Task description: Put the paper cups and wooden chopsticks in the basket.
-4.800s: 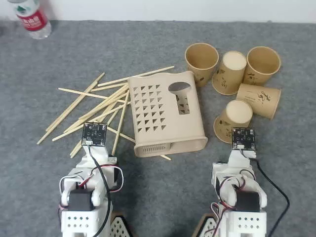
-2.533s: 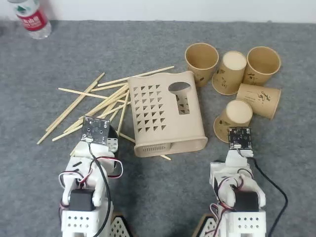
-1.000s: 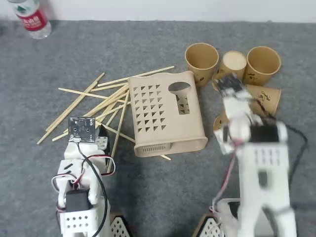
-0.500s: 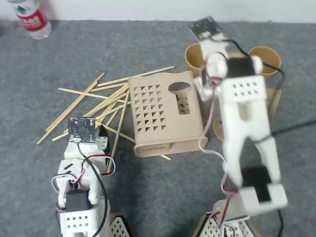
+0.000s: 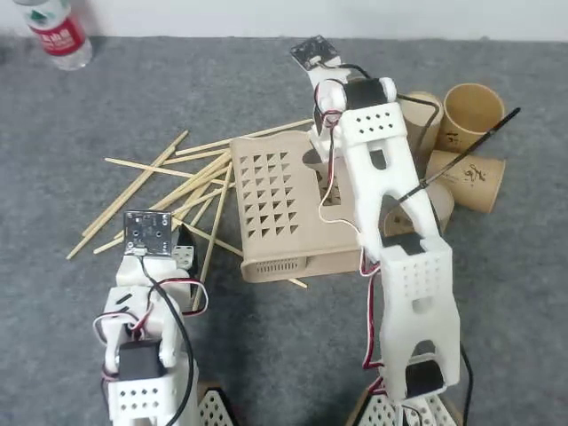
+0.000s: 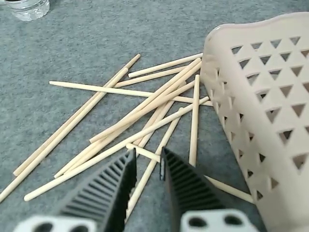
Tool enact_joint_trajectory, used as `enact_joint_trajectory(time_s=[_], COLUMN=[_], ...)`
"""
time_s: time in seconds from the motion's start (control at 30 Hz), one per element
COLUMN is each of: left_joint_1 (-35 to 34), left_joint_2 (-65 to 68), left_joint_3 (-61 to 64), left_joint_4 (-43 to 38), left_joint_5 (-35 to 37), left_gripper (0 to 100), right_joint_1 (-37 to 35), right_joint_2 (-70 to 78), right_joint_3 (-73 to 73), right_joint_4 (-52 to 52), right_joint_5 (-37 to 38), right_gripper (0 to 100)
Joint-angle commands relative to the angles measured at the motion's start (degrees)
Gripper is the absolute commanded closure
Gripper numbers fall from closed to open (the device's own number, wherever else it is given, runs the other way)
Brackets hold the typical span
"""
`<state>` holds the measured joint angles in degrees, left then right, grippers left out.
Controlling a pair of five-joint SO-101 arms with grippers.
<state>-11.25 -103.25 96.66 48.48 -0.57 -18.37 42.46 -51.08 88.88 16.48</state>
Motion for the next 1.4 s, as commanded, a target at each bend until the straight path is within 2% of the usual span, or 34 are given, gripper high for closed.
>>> enact_joint_trajectory(time_s=[0.0,0.27,0.33,0.47,0.53,0.73,0.8,0.97,1.1,1.37], left_joint_1=[2.02,2.02,2.02,2.02,2.02,2.11,2.11,1.93,1.93,1.85], left_joint_2=[-1.05,-1.05,-1.05,-1.05,-1.05,-1.05,-1.05,-1.05,-1.05,-1.05], left_joint_3=[-0.22,-0.22,-0.22,-0.22,-0.22,-0.22,-0.22,-0.22,-0.22,-0.22], left_joint_4=[-0.18,-0.09,-0.09,-0.09,-0.09,-0.09,-0.09,-0.09,-0.09,-0.09], left_joint_5=[0.44,0.44,0.44,0.44,0.44,0.44,0.44,0.44,0.44,0.44], left_gripper=[92,92,92,92,92,92,92,92,92,92], right_joint_1=[0.13,1.71,2.33,3.03,3.38,4.35,4.7,5.67,5.67,3.74], right_joint_2=[1.19,7.52,8.04,8.04,8.04,8.04,7.16,-3.12,-12.88,-43.3], right_joint_3=[-6.24,-9.32,-9.32,-9.49,-10.73,-28.31,-33.41,-34.46,-30.07,-5.19], right_joint_4=[0.57,1.19,1.8,1.8,2.77,14.29,14.46,14.46,14.46,14.11], right_joint_5=[-0.18,-0.18,-0.18,-0.18,-0.18,-0.7,-1.93,-8.18,-10.2,-10.02], right_gripper=[76.8,77.0,81.3,97.4,99.0,99.1,99.2,99.2,99.2,99.2])
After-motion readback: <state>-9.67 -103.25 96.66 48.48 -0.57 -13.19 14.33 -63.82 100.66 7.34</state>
